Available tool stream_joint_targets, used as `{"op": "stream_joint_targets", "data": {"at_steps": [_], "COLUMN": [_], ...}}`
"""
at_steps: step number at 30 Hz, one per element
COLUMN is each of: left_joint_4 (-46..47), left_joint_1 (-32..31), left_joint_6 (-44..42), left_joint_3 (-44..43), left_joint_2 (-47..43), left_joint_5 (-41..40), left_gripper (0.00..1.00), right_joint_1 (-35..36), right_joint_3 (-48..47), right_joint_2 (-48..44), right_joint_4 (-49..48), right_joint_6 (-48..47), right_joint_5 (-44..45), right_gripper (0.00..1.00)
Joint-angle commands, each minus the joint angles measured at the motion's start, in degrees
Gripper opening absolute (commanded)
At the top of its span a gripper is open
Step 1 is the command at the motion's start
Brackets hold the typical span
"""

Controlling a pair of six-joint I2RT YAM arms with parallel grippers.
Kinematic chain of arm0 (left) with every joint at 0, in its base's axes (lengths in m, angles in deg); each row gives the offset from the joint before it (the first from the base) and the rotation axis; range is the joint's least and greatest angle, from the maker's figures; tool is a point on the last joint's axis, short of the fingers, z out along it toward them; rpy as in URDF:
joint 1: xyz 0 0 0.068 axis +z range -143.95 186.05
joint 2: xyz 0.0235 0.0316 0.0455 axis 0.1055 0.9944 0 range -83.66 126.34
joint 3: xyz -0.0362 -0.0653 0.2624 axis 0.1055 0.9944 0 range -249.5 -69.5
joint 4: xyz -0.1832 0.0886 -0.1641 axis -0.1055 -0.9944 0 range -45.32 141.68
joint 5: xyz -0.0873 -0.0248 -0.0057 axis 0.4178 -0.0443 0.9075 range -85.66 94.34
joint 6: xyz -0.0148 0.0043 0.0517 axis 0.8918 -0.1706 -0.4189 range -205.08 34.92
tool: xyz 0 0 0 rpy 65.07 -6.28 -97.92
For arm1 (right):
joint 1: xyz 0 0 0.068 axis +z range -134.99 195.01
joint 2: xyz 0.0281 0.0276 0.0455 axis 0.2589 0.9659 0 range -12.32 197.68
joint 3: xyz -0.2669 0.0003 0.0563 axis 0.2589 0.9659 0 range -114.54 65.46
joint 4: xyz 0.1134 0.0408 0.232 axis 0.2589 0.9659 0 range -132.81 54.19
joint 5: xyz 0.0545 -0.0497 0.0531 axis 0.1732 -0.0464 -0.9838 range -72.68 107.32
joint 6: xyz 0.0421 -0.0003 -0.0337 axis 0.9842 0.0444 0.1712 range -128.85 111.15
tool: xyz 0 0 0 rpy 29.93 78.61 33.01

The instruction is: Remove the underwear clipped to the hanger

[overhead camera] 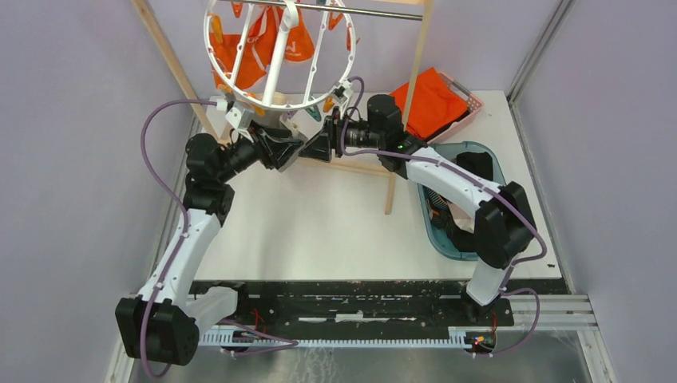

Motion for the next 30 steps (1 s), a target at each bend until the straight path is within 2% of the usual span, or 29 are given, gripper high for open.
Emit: {"op": "stream_joint_targets", "data": {"at_steps": [1, 5, 7, 12, 15, 18, 22, 25, 28, 30], "left_joint_4": [4.4, 4.6, 2.8, -1.4, -7.0, -4.8, -3.7, -1.3, 3.6, 6.1], "left_joint_1": [-0.4, -0.6, -0.6, -0.6, -0.5, -0.8, -1.3, -1.2, -1.4, -2.5], "left_joint_6": [2.4, 2.5, 0.2, -12.1, -17.4, -16.4, -17.0, -17.9, -17.1, -15.3], "left_joint_3": [-2.1, -3.4, -3.0, 2.2, 2.1, 4.5, 6.1, 8.6, 10.1, 9.3], "left_joint_2": [2.8, 4.7, 3.9, -4.0, -4.7, -3.7, -3.4, -4.8, -4.6, -2.7], "left_joint_5": [-2.0, -4.7, -7.1, -15.4, -15.5, -11.1, -16.5, -16.3, -11.7, -8.8], "left_gripper": [0.59, 0.59, 0.59, 0.63, 0.67, 0.73, 0.77, 0.78, 0.72, 0.55], "right_joint_1": [2.1, 2.1, 2.0, 1.7, 1.4, 1.3, 1.2, 1.0, 0.7, 0.4], "right_joint_3": [-6.1, -11.8, -11.5, -2.5, 1.1, 2.0, 3.9, 5.7, 6.3, 6.7], "right_joint_2": [3.4, 6.1, 5.6, -0.8, -5.0, -7.9, -10.8, -12.3, -12.8, -12.8], "right_joint_4": [-1.8, 7.9, 11.0, 9.3, 9.2, 10.6, 10.4, 9.7, 9.4, 8.9], "right_joint_6": [1.6, -5.1, -8.3, -12.6, -15.4, -17.0, -18.1, -18.5, -18.6, -18.2], "right_joint_5": [-3.7, -1.8, -0.8, 1.5, 2.5, 2.4, 2.6, 2.7, 2.5, 2.5], "right_gripper": [0.64, 0.61, 0.60, 0.60, 0.61, 0.62, 0.62, 0.62, 0.63, 0.63]}}
